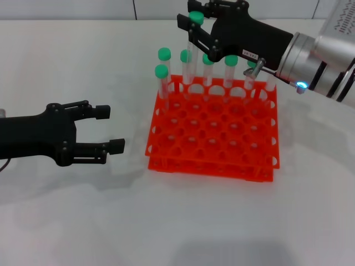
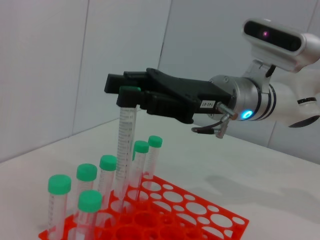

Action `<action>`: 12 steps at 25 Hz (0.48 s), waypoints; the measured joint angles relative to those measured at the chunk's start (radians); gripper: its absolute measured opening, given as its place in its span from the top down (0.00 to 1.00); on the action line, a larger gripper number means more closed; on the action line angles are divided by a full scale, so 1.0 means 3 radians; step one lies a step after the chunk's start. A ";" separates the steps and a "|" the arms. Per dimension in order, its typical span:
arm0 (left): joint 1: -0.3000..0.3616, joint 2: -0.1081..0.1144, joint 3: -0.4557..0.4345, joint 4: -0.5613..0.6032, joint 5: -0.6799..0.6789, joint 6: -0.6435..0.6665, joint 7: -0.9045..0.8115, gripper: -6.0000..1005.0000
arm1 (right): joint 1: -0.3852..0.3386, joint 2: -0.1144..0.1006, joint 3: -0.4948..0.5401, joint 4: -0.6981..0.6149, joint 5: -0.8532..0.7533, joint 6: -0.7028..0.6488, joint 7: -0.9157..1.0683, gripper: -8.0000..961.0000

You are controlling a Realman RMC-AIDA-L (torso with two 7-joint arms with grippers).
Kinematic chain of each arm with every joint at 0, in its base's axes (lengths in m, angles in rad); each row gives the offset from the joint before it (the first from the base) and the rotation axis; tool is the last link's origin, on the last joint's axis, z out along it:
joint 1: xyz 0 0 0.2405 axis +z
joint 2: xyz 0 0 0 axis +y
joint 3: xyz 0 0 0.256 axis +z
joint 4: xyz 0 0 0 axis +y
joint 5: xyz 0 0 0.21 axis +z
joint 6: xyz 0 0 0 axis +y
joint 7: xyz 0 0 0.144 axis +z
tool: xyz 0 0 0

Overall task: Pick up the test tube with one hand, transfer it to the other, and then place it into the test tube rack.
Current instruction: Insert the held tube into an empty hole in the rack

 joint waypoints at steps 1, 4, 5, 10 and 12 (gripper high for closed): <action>-0.0001 0.0000 0.0000 0.0000 0.0000 0.0000 0.0000 0.13 | 0.0009 0.0000 -0.0011 0.0023 0.0003 0.0001 0.0000 0.70; -0.0003 -0.0007 -0.0003 0.0000 0.0000 -0.0002 0.0000 0.13 | 0.0030 0.0000 -0.0086 0.0065 0.0053 0.0002 -0.0004 0.70; -0.0003 -0.0009 -0.0005 0.0000 0.0000 -0.0002 0.0000 0.13 | 0.0031 0.0000 -0.0116 0.0070 0.0073 0.0004 -0.0011 0.70; 0.0005 -0.0032 -0.0009 -0.0003 0.0000 -0.0003 0.0000 0.13 | 0.0042 0.0000 -0.0271 0.0081 0.0200 0.0014 -0.0112 0.70; 0.0015 -0.0038 -0.0013 -0.0015 0.0000 -0.0003 0.0000 0.13 | 0.0052 0.0000 -0.0320 0.0104 0.0242 0.0033 -0.0146 0.70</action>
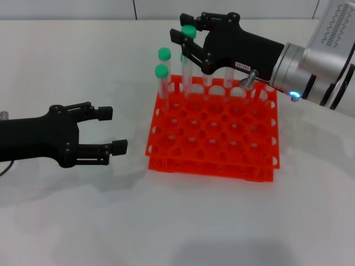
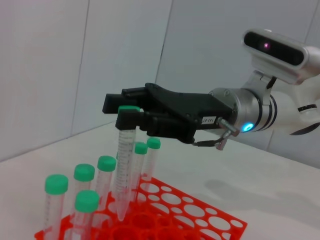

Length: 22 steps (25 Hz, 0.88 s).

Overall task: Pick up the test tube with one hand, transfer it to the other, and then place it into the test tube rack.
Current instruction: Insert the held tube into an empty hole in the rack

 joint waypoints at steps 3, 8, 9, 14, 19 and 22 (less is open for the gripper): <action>0.0003 -0.0005 -0.0001 -0.0033 0.0000 0.0000 0.0000 0.13 | 0.0011 0.0000 -0.0035 0.0032 0.0031 0.0009 -0.0020 0.70; -0.0004 -0.0002 -0.0003 -0.0091 0.0000 0.0000 0.0027 0.13 | 0.0048 0.0000 -0.0240 0.0051 0.0181 0.0134 -0.0070 0.70; -0.0007 -0.0002 -0.0003 -0.0100 0.0000 0.0000 0.0032 0.13 | 0.0052 0.0000 -0.0262 0.0051 0.0193 0.0149 -0.0083 0.70; -0.0014 -0.0001 -0.0003 -0.0120 0.0000 -0.0005 0.0036 0.13 | 0.0088 0.0000 -0.0388 0.0052 0.0324 0.0227 -0.0126 0.70; -0.0013 0.0001 -0.0002 -0.0120 0.0000 -0.0025 0.0041 0.13 | 0.0127 0.0000 -0.0428 0.0050 0.0353 0.0261 -0.0147 0.70; -0.0013 0.0001 0.0003 -0.0120 0.0000 -0.0039 0.0041 0.13 | 0.0137 0.0000 -0.0430 0.0050 0.0374 0.0284 -0.0160 0.70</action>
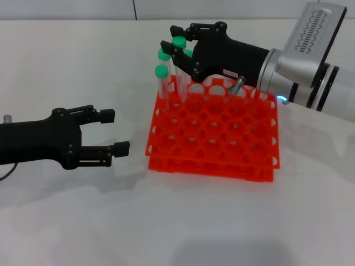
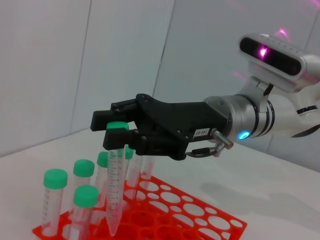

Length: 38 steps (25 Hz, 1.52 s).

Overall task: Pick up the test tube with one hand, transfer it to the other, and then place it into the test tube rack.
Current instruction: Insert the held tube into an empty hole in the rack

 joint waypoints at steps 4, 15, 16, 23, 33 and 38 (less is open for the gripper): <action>-0.0003 0.0000 0.0004 0.0001 0.0000 -0.0002 0.0000 0.13 | 0.0004 0.0000 -0.0005 0.0000 0.0095 0.0046 -0.0025 0.70; -0.0028 -0.0002 0.0005 0.0001 0.0000 -0.0007 0.0000 0.13 | 0.0008 0.0000 -0.0047 0.0008 0.0154 0.0163 -0.0051 0.70; -0.0031 -0.0003 0.0005 0.0001 0.0000 -0.0007 0.0000 0.13 | 0.0008 0.0000 -0.0048 0.0016 0.0154 0.0164 -0.0052 0.70; -0.0046 -0.0005 0.0010 -0.0002 0.0005 -0.0012 0.0000 0.13 | 0.0009 0.0000 -0.0103 0.0023 0.0184 0.0159 -0.0051 0.70; -0.0046 -0.0005 0.0010 -0.0004 0.0006 -0.0019 -0.0005 0.13 | 0.0019 0.0000 -0.0241 0.0016 0.0313 0.0165 -0.0061 0.70; -0.0046 -0.0006 0.0010 -0.0004 0.0005 -0.0032 -0.0005 0.13 | 0.0006 0.0000 -0.0260 0.0003 0.0313 0.0165 -0.0061 0.70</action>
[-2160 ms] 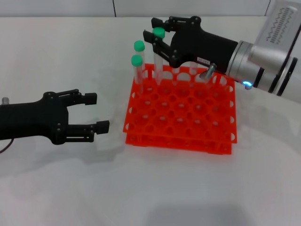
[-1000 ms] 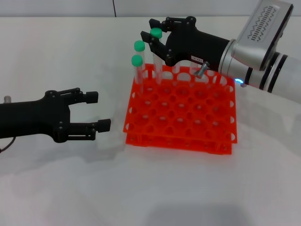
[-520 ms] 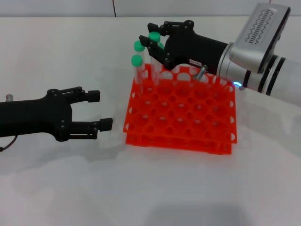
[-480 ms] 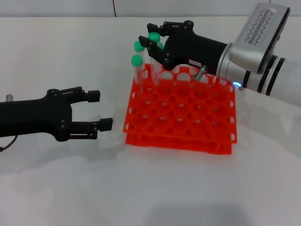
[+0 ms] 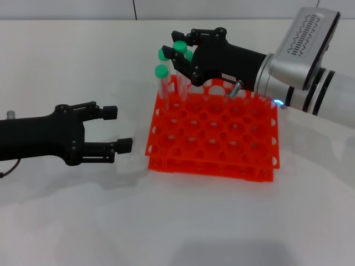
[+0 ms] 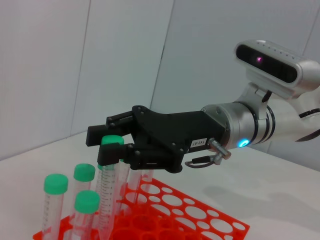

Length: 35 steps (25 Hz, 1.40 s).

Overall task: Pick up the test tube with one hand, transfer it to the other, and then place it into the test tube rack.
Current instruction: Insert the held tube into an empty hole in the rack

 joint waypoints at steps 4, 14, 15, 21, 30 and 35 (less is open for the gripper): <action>-0.0003 0.0001 0.0000 0.0000 0.0000 -0.0004 -0.0003 0.13 | -0.0012 0.0000 -0.0002 -0.0009 0.0000 0.0000 0.0002 0.70; -0.0039 0.0010 0.0000 0.0000 0.0025 -0.0008 -0.0019 0.13 | -0.0023 0.0000 -0.0002 0.0005 -0.0002 -0.0003 0.0007 0.70; -0.0039 0.0010 0.0000 0.0000 0.0026 -0.0009 -0.0019 0.13 | -0.0023 0.0000 -0.0002 0.0010 -0.0002 -0.0003 0.0009 0.70; -0.0051 0.0016 -0.0002 0.0000 0.0029 -0.0011 -0.0019 0.13 | -0.0030 0.0000 -0.0002 0.0023 -0.0002 -0.0003 0.0028 0.71; -0.0058 0.0025 -0.0006 0.0000 0.0031 -0.0011 -0.0021 0.13 | -0.0029 0.0000 -0.0002 0.0018 -0.0002 0.0041 0.0054 0.71; -0.0069 0.0026 -0.0009 0.0000 0.0031 -0.0013 -0.0025 0.13 | -0.0029 0.0000 -0.0007 0.0013 -0.0002 0.0054 0.0082 0.71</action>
